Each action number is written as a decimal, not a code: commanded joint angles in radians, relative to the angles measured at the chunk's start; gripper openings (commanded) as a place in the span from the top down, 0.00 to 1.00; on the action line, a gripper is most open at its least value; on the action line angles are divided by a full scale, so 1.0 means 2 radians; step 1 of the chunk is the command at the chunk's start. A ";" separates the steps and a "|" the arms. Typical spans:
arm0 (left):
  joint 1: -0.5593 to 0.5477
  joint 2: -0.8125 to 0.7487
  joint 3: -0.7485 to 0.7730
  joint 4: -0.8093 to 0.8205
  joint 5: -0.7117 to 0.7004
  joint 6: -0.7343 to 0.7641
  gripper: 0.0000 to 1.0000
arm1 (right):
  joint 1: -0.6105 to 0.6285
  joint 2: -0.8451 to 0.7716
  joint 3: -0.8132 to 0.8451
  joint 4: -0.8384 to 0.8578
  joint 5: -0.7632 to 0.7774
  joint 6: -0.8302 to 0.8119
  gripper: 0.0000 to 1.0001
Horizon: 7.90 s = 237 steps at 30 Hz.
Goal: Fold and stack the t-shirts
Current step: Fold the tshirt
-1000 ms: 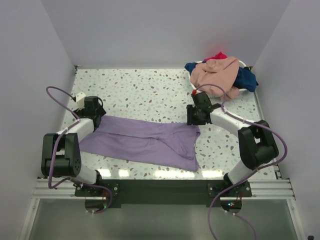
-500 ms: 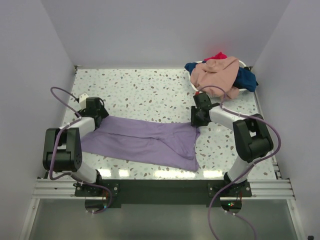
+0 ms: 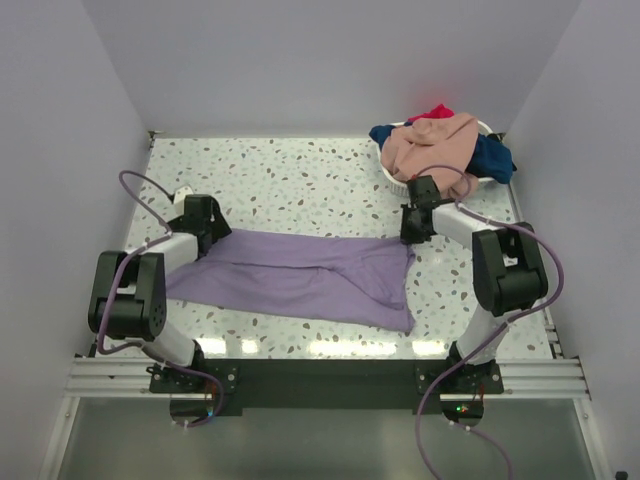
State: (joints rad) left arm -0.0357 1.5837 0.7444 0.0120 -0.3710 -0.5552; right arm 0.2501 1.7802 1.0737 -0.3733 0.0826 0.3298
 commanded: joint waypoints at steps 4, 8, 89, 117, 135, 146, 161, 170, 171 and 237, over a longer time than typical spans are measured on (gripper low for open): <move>-0.017 -0.047 0.003 0.007 0.025 0.006 0.06 | -0.051 -0.024 0.023 -0.047 0.041 -0.028 1.00; -0.026 -0.062 -0.004 0.012 0.044 0.004 0.05 | -0.071 -0.030 0.038 -0.066 0.066 -0.041 1.00; -0.071 -0.043 0.067 0.004 0.121 0.006 0.00 | 0.025 -0.077 -0.063 0.036 -0.085 0.004 0.53; -0.066 -0.075 0.054 -0.005 0.115 0.019 0.00 | 0.088 -0.198 -0.105 -0.026 -0.058 0.038 0.99; -0.059 -0.060 0.053 -0.003 0.123 0.021 0.00 | 0.228 -0.240 -0.108 -0.077 -0.001 0.108 0.60; -0.083 -0.036 0.068 0.005 0.123 0.028 0.00 | 0.209 -0.262 -0.101 -0.109 0.068 0.094 0.35; -0.138 0.057 0.044 0.079 0.173 0.019 0.00 | 0.134 -0.184 -0.148 -0.037 0.044 0.073 0.35; -0.122 0.050 -0.015 0.094 0.182 0.017 0.00 | 0.134 -0.054 -0.104 0.001 -0.004 0.062 0.40; -0.114 0.045 -0.023 0.093 0.179 0.017 0.00 | 0.135 -0.046 -0.099 0.003 -0.008 0.061 0.41; -0.182 -0.178 -0.162 -0.027 0.169 -0.036 0.00 | 0.093 0.249 0.331 -0.081 -0.015 0.013 0.29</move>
State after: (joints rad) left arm -0.3676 1.2423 0.4698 -0.0345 -0.0570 -0.5514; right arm 0.4587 2.1632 1.6310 -0.4824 0.0826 0.3759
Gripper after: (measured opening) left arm 0.997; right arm 0.709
